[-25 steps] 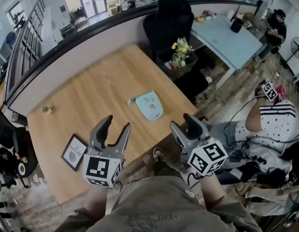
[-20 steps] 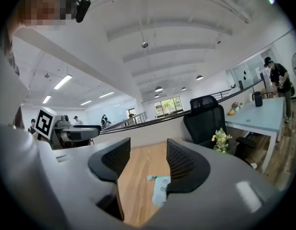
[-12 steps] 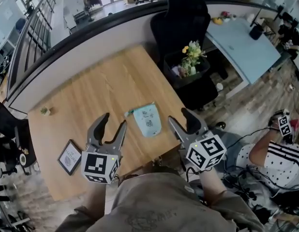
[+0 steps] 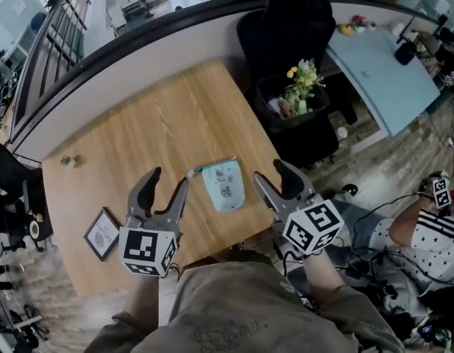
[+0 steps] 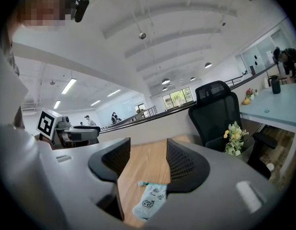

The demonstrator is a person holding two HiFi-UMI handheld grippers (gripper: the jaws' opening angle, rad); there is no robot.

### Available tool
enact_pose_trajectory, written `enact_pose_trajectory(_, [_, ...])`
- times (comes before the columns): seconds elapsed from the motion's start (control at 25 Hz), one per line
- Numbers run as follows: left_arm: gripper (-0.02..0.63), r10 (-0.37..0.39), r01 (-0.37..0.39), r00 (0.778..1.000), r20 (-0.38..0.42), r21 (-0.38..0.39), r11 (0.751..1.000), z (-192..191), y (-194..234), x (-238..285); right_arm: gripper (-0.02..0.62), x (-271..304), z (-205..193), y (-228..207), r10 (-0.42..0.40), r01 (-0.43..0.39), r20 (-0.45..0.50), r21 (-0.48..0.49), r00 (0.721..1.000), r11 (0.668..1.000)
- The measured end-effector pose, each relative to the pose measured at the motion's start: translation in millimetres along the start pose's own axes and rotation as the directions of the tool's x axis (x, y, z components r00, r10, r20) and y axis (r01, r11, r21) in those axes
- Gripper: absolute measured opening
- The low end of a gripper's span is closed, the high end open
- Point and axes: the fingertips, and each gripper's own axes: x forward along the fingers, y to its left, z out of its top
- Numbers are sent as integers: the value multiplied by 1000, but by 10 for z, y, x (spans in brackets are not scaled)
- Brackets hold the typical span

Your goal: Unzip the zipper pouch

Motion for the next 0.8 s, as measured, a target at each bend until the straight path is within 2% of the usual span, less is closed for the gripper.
enact_pose_trajectory(0.4, [227,-22,22,1000,-16,-10,1000,-71,146,16,222,204,-209,66,-3,4,-48,37,999,999])
enact_pose_trajectory(0.56, [227,-51,50,998,-27,-4,999,-124,189,92,222,282,-219,-29,-40,43,-43,66,998,997])
enact_pose_trajectory(0.8, [227,-79,78,995,-56,-16,997,-270,313,279,222,647,-370,-243,-57,66,-97,92,994,994])
